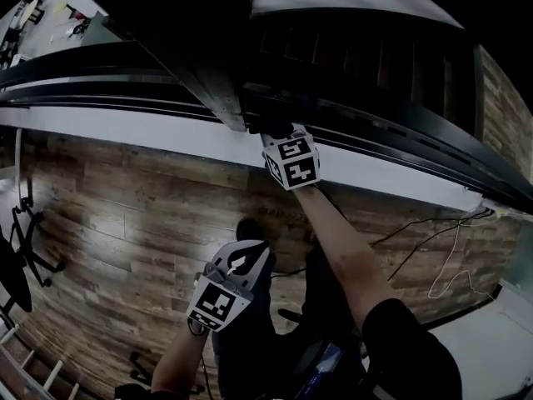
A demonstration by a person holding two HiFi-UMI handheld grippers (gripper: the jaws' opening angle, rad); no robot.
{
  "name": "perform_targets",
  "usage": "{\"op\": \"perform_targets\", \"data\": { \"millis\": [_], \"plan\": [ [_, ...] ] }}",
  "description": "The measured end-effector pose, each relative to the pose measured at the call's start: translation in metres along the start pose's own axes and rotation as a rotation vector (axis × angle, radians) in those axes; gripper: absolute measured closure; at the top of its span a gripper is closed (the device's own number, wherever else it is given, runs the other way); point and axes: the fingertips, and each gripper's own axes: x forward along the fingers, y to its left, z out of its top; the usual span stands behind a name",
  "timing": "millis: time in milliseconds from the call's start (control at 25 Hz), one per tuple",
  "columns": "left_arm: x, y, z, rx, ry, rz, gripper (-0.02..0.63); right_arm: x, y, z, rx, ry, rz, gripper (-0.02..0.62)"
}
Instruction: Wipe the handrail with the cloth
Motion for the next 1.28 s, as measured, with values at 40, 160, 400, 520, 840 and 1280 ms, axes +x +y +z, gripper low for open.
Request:
{"op": "perform_targets", "data": {
  "millis": [40, 160, 400, 520, 840, 1280],
  "plan": [
    [0.001, -0.001, 0.004, 0.001, 0.000, -0.007, 0.600, -0.009, -0.009, -0.006, 0.004, 0.015, -0.010, 0.529],
    [0.013, -0.011, 0.018, 0.025, -0.001, -0.045, 0.600, -0.046, -0.053, -0.030, 0.040, 0.053, -0.069, 0.529],
    [0.068, -0.062, 0.062, 0.104, -0.012, -0.154, 0.600, -0.119, -0.142, -0.070, 0.079, 0.088, -0.159, 0.528],
    [0.096, -0.097, 0.074, 0.146, 0.027, -0.221, 0.600, -0.154, -0.188, -0.091, 0.126, 0.093, -0.212, 0.529],
    [0.210, -0.195, 0.105, 0.235, 0.160, -0.281, 0.600, -0.277, -0.375, -0.171, 0.192, 0.107, -0.342, 0.528],
    [0.410, -0.394, 0.132, 0.358, 0.297, -0.564, 0.600, -0.482, -0.599, -0.299, 0.340, 0.106, -0.501, 0.529]
  ]
}}
